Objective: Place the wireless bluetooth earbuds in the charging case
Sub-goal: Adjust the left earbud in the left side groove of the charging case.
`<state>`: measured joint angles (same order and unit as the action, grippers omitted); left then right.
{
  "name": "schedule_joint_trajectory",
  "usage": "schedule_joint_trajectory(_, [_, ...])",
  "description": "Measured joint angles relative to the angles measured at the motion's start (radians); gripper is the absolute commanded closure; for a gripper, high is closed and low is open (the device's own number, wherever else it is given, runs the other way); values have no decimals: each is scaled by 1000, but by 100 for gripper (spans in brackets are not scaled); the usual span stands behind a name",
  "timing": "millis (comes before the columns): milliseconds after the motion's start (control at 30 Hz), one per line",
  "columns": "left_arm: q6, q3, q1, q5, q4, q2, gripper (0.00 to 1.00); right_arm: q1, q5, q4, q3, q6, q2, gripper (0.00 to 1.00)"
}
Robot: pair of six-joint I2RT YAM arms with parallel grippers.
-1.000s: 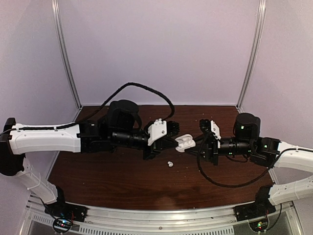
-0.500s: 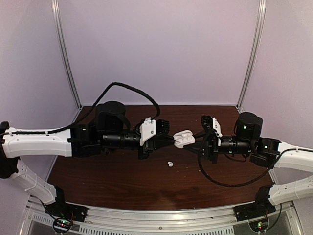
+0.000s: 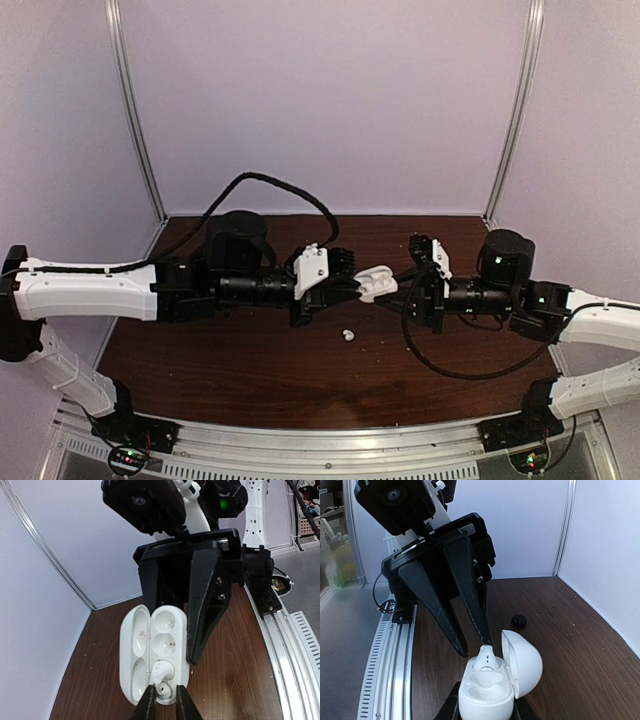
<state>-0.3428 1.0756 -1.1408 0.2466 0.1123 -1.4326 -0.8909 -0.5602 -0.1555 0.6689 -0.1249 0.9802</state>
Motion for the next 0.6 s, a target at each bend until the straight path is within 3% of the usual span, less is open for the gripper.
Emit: schedule_joint_trajectory(600, [-3,47,0,-36,-25,-31,98,3,-1,1,0,0,3,100])
